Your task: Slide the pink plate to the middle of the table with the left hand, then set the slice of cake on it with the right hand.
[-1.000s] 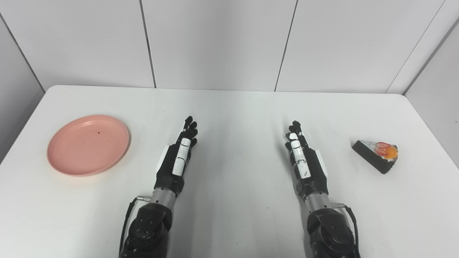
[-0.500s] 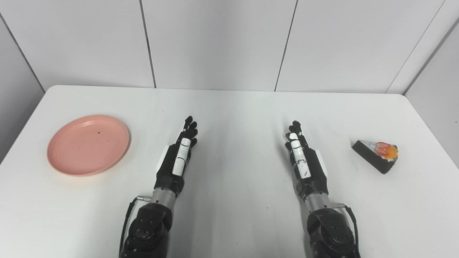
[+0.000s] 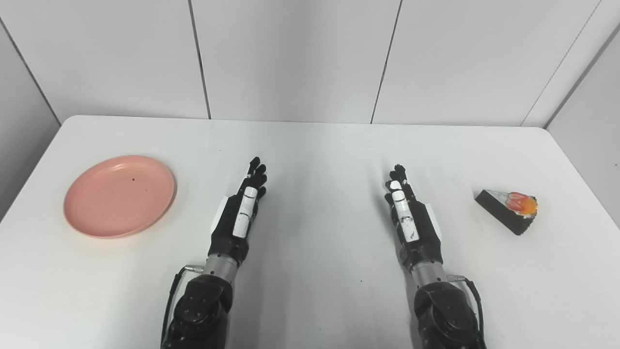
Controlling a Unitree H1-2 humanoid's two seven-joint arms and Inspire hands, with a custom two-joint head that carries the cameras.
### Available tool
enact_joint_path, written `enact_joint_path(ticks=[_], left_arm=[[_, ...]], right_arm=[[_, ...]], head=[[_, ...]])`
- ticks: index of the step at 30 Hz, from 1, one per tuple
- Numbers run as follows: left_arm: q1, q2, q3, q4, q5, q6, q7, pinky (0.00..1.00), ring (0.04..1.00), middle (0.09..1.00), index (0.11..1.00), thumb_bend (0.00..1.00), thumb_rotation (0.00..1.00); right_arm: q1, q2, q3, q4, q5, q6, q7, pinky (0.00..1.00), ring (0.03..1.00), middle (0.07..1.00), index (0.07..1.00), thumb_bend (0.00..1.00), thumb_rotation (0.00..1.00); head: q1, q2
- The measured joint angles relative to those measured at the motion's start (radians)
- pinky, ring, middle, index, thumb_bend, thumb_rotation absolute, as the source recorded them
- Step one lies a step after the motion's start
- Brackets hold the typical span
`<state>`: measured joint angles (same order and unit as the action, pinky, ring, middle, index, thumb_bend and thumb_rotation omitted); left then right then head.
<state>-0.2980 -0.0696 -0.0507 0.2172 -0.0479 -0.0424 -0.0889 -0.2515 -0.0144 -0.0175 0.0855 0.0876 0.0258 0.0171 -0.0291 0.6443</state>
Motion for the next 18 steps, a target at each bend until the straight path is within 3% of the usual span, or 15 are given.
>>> enact_joint_path(ticks=[18], left_arm=[[0.000, 0.000, 0.000, -0.005, -0.001, 0.004, -0.001, 1.00, 1.000, 1.000, 1.000, 0.73, 1.00]], right_arm=[[0.000, 0.001, 0.000, -0.001, 0.000, 0.000, 0.000, 1.00, 1.000, 0.994, 0.999, 0.67, 0.87]], head=[[0.000, 0.003]])
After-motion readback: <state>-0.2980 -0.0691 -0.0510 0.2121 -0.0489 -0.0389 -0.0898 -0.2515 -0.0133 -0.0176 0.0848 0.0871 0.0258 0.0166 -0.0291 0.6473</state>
